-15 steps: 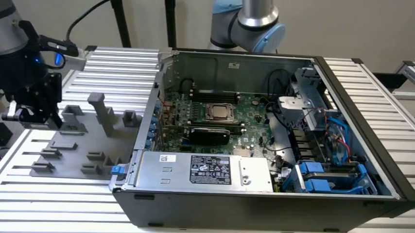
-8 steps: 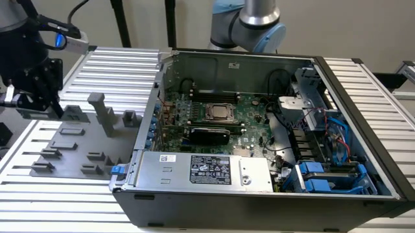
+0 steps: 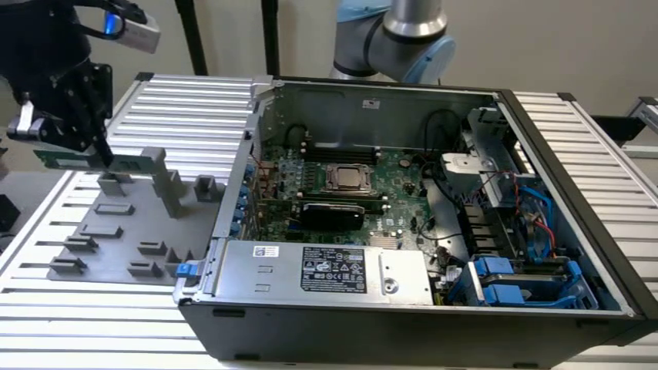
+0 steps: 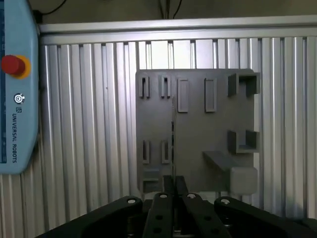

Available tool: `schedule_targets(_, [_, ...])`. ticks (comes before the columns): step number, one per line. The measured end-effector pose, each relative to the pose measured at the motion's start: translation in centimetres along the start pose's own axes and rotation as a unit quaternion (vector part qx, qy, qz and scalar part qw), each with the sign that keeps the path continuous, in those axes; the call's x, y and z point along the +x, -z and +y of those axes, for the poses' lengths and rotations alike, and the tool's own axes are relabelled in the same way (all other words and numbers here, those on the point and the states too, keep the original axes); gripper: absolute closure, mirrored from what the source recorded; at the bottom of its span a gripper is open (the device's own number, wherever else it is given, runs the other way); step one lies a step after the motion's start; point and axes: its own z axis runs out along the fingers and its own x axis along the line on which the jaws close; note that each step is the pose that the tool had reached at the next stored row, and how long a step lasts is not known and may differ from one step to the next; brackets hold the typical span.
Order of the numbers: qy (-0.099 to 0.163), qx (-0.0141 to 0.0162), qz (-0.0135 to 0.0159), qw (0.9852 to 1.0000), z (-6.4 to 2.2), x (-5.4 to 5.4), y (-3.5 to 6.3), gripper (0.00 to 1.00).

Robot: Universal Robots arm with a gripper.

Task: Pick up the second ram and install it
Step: 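Pick up the second ram and move it above second insertion slot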

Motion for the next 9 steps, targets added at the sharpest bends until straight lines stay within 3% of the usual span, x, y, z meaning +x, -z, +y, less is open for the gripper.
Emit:
schedule_targets(6, [0.001, -0.0033, 0.0001, 1.0, -2.66, -0.1, 2.64, 1.0])
schedule_targets(9, [0.001, -0.0042, 0.0002, 1.0, -3.98, -0.2, 3.39, 1.0])
